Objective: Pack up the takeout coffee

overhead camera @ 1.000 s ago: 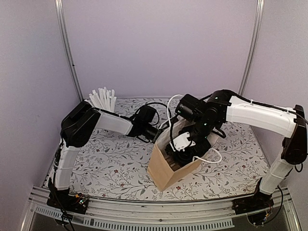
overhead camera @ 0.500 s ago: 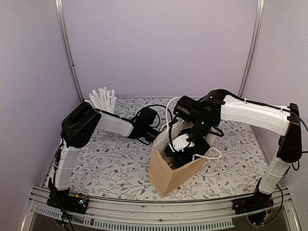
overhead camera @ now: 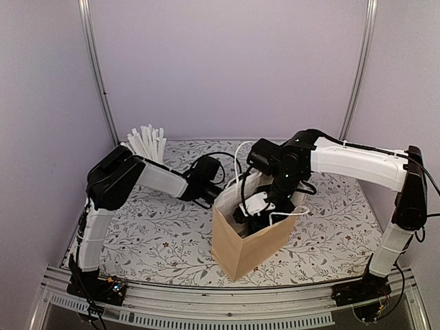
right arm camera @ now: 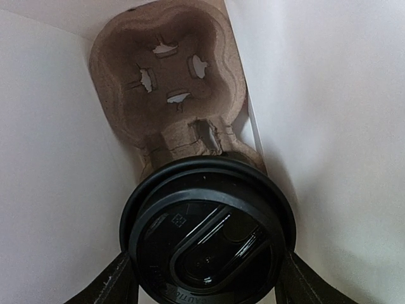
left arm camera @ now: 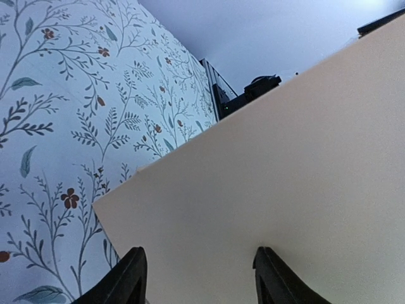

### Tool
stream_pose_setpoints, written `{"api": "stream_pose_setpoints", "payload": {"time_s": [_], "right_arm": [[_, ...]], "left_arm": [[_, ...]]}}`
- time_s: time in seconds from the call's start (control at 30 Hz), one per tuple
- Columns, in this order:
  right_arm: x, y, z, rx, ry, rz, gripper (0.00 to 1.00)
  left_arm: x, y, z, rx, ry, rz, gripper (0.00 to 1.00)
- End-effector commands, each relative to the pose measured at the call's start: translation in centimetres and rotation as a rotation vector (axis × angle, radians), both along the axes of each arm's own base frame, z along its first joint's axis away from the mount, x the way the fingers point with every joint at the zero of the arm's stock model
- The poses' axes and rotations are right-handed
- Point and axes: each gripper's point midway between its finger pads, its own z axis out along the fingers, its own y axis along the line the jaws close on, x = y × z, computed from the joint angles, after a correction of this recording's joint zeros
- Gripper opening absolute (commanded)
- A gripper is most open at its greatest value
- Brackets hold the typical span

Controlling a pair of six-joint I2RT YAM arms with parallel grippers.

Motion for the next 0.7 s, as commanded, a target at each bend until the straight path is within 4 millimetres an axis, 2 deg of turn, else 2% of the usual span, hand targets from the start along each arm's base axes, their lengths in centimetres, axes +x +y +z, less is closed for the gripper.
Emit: {"api": "stream_pose_setpoints", "payload": {"time_s": [0.0,0.13,0.27,0.5,0.6,0.67], "right_arm": [[-1.6,-1.3,-2.8,-0.076,0.11,0.015,0.31],[-2.1,-1.4,-2.8,-0.086,0.138,0.01,0.31],[-2.1,-1.4,-2.8,-0.091,0.143,-0.012,0.32],[-1.1,-0.9,-3.5,-0.095,0.114,-0.075,0.32],[-0.3,-0.4,-3.8,-0.1,0.094,-0.118,0.32],[0.0,-0.4,-4.0,-0.112,0.088,-0.136,0.32]], "left_arm": [[2.8,0.9,2.1,0.011,-0.076,0.11,0.62],[6.3,2.9,3.2,0.096,-0.156,0.256,0.64],[8.7,5.2,6.0,0.136,-0.239,0.37,0.66],[9.2,7.8,11.7,0.181,-0.417,0.436,0.67],[10.0,9.5,13.5,0.185,-0.492,0.508,0.68],[10.1,10.8,13.6,0.181,-0.518,0.562,0.68]]}}
